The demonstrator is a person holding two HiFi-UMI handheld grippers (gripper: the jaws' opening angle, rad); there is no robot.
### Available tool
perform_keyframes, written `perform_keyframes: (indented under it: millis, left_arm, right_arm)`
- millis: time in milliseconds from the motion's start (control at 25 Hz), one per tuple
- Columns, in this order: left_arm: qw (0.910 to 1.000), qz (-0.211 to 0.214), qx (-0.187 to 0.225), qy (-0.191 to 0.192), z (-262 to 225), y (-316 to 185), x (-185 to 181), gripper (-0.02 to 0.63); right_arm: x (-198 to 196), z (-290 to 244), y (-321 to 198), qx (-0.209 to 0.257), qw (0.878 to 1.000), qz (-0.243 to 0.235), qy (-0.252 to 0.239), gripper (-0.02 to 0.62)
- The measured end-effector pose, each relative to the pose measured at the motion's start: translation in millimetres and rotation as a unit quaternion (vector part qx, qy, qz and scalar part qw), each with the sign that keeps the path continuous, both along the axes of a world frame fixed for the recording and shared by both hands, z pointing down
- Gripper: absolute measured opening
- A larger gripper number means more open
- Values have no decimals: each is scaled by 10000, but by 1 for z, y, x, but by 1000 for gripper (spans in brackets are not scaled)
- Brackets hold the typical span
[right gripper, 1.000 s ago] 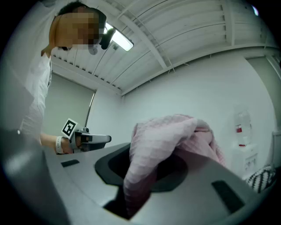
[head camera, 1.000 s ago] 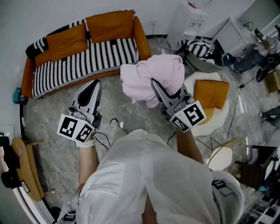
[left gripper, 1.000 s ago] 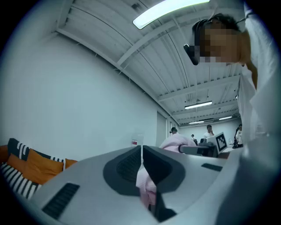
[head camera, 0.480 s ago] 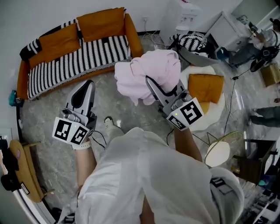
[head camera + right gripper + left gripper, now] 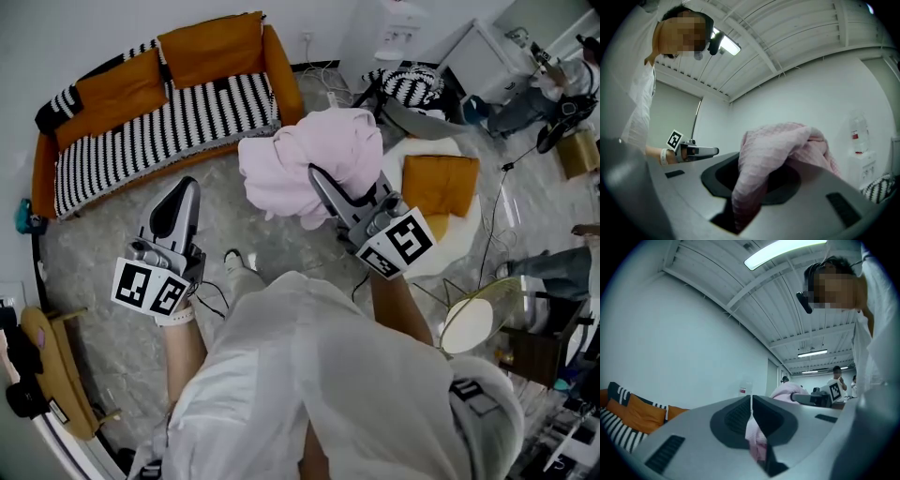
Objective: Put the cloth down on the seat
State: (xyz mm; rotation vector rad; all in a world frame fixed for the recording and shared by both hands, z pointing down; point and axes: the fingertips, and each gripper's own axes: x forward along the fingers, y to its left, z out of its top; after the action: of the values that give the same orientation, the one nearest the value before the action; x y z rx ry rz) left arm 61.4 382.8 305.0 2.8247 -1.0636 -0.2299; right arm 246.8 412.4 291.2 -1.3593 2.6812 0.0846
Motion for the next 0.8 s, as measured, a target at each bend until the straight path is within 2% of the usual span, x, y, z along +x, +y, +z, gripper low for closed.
perform_keyframes:
  millis: [440,800]
  left_arm:
    - [9999,21,-131,24,5,-58,-34,25]
    - [9998,-10,-209,-57,11,-125,-103,25]
  right_arm:
    - [-28,9,-57,-200,9998,30,-2,110]
    - [-91,10,-132,-231,9997,11,-44,110]
